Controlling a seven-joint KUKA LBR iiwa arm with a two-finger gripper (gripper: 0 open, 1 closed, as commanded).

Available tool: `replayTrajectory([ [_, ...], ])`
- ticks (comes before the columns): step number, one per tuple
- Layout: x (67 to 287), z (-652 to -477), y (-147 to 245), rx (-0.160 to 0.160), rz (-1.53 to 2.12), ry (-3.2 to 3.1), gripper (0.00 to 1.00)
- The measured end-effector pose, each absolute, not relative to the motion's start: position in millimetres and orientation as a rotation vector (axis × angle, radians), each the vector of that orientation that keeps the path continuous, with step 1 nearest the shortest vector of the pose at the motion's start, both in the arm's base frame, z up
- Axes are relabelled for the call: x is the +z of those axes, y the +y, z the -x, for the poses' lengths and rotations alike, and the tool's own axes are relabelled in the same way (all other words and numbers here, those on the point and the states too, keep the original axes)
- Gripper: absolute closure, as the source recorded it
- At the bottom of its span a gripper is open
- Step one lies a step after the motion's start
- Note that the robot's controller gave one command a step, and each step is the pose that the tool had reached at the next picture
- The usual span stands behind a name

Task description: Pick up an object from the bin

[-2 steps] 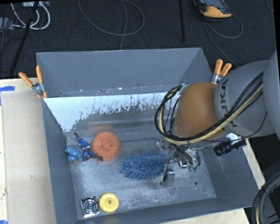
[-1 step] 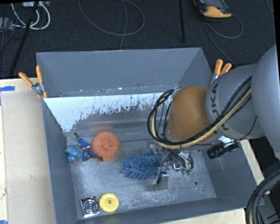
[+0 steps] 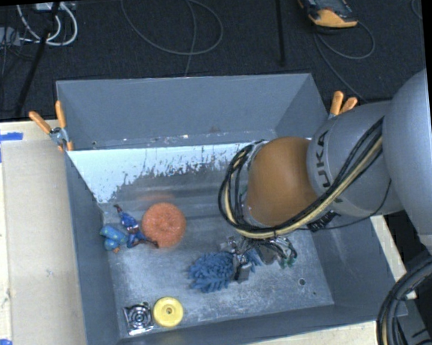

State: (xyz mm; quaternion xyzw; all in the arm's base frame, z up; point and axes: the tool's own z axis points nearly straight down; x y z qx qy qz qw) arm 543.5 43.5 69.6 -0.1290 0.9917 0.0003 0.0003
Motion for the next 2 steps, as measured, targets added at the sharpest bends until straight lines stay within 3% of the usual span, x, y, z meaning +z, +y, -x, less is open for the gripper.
replayTrajectory([
  [1,69.6,-543.5,43.5,0.001,0.406,3.115,1.00],
  [2,267.6,-522.8,42.6,0.000,0.347,3.124,1.00],
])
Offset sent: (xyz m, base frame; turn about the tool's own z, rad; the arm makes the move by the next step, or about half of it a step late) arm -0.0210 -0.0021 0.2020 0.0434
